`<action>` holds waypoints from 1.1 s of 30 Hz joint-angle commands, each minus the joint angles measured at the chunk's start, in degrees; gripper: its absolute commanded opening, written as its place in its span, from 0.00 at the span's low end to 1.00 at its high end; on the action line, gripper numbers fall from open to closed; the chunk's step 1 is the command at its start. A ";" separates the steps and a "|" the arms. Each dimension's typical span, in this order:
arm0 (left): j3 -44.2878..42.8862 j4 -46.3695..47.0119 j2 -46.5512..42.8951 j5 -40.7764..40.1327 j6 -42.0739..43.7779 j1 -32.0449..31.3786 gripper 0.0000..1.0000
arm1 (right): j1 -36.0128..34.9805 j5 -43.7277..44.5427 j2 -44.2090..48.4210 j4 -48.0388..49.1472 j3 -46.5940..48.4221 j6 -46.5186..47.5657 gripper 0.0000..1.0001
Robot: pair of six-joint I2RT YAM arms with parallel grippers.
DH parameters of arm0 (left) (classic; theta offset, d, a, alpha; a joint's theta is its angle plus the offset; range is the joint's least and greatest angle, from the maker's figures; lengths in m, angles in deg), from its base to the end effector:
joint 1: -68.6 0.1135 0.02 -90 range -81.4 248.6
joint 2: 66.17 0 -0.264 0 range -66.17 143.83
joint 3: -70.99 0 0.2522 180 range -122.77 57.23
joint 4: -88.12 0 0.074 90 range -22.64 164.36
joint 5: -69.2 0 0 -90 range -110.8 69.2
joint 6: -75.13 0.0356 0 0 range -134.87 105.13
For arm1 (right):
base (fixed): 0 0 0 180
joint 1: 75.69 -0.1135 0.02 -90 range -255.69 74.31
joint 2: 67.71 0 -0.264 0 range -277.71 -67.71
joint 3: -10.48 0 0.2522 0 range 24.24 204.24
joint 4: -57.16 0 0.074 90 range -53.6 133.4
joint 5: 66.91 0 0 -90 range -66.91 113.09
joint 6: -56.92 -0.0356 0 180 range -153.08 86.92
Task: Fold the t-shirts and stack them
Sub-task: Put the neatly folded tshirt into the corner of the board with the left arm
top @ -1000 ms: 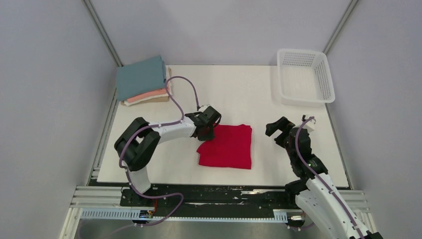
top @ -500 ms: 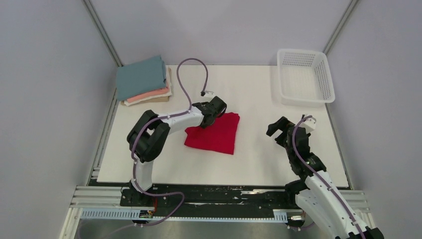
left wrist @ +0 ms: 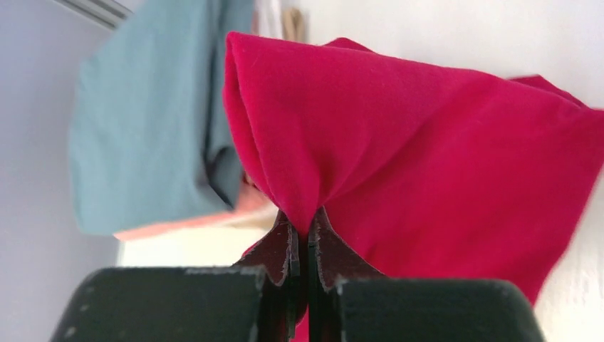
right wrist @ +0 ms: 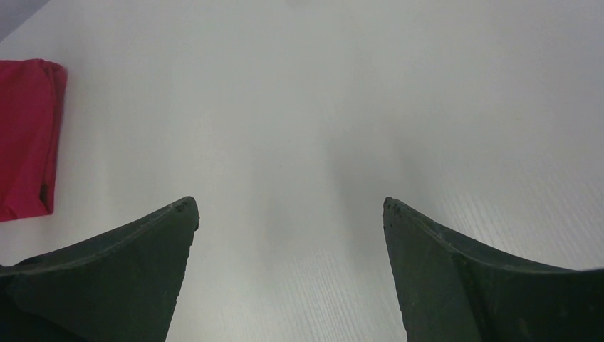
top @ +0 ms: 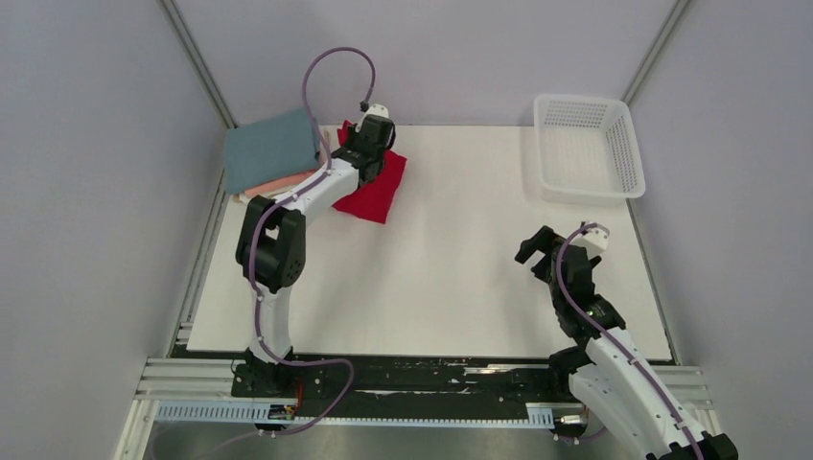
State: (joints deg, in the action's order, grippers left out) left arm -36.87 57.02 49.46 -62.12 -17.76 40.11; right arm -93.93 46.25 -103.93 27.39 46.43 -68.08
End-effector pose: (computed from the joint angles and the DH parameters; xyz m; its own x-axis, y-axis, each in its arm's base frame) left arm 0.4177 -0.2000 0.2542 -0.5461 0.2533 -0.7985 -0.1213 0.9192 0.3746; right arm 0.1484 0.0342 0.2149 -0.3691 0.4336 -0.8221 0.3019 0.8925 0.3353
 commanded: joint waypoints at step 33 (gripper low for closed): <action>-34.61 -4.53 -1.44 2.44 27.11 9.87 0.00 | 0.18 6.88 -5.05 5.19 -1.37 2.12 1.00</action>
State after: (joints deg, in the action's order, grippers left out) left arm -66.58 52.21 52.89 -60.17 7.61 49.20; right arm -93.93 51.47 -108.24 29.60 45.58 -66.35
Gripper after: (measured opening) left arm 0.021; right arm 0.998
